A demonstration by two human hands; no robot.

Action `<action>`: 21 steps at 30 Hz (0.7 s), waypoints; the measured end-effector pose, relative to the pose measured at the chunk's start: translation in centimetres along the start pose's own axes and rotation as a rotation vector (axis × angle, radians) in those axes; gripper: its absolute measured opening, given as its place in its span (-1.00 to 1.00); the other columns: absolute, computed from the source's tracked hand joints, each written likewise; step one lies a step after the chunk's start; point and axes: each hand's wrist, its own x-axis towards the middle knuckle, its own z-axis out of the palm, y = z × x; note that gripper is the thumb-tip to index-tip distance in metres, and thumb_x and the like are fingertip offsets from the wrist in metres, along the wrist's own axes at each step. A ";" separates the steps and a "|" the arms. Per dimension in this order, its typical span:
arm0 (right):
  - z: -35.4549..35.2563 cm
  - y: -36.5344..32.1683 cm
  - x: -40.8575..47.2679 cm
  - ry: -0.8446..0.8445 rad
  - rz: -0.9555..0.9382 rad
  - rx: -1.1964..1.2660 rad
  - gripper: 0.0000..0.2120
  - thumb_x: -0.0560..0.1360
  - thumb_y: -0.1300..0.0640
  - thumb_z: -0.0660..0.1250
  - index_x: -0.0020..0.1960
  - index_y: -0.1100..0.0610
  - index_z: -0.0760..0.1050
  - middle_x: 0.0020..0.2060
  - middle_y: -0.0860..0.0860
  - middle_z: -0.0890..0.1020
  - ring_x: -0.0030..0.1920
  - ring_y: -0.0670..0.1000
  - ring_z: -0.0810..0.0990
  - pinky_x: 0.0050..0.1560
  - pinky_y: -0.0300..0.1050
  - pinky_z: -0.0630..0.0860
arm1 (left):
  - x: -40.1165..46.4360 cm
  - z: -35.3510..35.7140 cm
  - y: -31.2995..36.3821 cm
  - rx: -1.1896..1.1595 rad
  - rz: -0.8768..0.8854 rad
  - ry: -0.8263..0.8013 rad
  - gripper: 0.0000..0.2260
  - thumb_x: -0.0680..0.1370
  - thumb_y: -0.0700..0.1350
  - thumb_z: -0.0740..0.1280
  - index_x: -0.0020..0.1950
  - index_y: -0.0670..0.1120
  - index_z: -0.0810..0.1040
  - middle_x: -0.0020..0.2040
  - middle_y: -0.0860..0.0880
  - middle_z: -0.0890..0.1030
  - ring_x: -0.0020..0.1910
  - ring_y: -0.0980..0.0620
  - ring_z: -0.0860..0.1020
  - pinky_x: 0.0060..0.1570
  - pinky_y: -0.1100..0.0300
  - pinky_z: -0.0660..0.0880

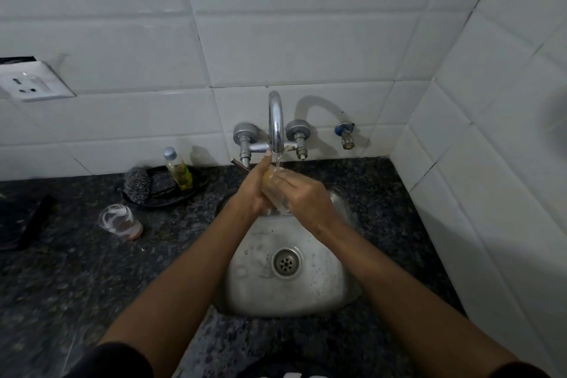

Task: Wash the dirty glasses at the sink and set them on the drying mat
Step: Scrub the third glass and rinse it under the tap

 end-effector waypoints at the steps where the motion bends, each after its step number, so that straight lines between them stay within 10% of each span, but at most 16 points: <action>1: 0.2 0.1 -0.1 0.009 0.052 0.018 -0.55 0.40 0.36 0.59 0.27 0.34 0.63 0.16 0.27 0.70 0.17 0.20 0.72 0.21 0.08 0.67 | 0.3 -0.1 0.0 -0.005 0.019 0.028 -0.62 0.69 0.14 0.29 -0.11 -0.13 0.61 -0.27 -0.06 0.63 -0.26 -0.01 0.64 -0.21 0.08 0.62; 5: 0.3 0.2 0.6 0.055 0.396 0.201 -0.70 0.49 0.25 0.53 0.22 0.25 0.68 0.09 0.17 0.73 0.06 0.13 0.75 0.06 0.10 0.70 | 0.0 -0.4 -0.1 -0.066 0.102 0.006 -0.70 0.69 0.03 0.26 0.00 -0.17 0.63 -0.15 -0.11 0.66 -0.12 -0.06 0.64 0.03 0.03 0.56; 10: 0.0 -0.3 -0.1 0.009 0.010 0.043 -0.59 0.43 0.36 0.57 0.26 0.35 0.63 0.18 0.26 0.69 0.21 0.18 0.70 0.28 0.03 0.63 | -0.2 0.1 0.0 -0.012 0.003 -0.020 -0.50 0.72 0.11 0.22 -0.32 -0.11 0.62 -0.36 -0.04 0.58 -0.34 0.02 0.61 -0.26 0.15 0.57; 16: 0.0 -1.0 0.7 -0.016 0.542 0.238 -0.77 0.63 0.13 0.39 0.23 0.19 0.67 0.03 0.12 0.75 0.00 0.07 0.74 0.01 0.07 0.68 | 0.0 -1.0 -0.6 -0.209 0.142 0.003 -0.62 0.64 0.00 0.21 -0.30 -0.10 0.58 -0.28 -0.08 0.54 -0.26 -0.03 0.57 -0.07 0.02 0.51; 21: -2.0 0.1 0.4 -0.503 0.717 0.622 -0.49 0.58 0.10 0.45 0.51 0.03 0.47 0.28 -0.02 0.67 0.23 -0.09 0.65 0.28 -0.04 0.61 | 0.5 -2.1 -0.7 -0.323 0.233 -0.070 -0.79 0.50 -0.09 0.34 -0.28 -0.07 0.37 -0.30 -0.05 0.38 -0.28 -0.02 0.36 -0.16 0.03 0.40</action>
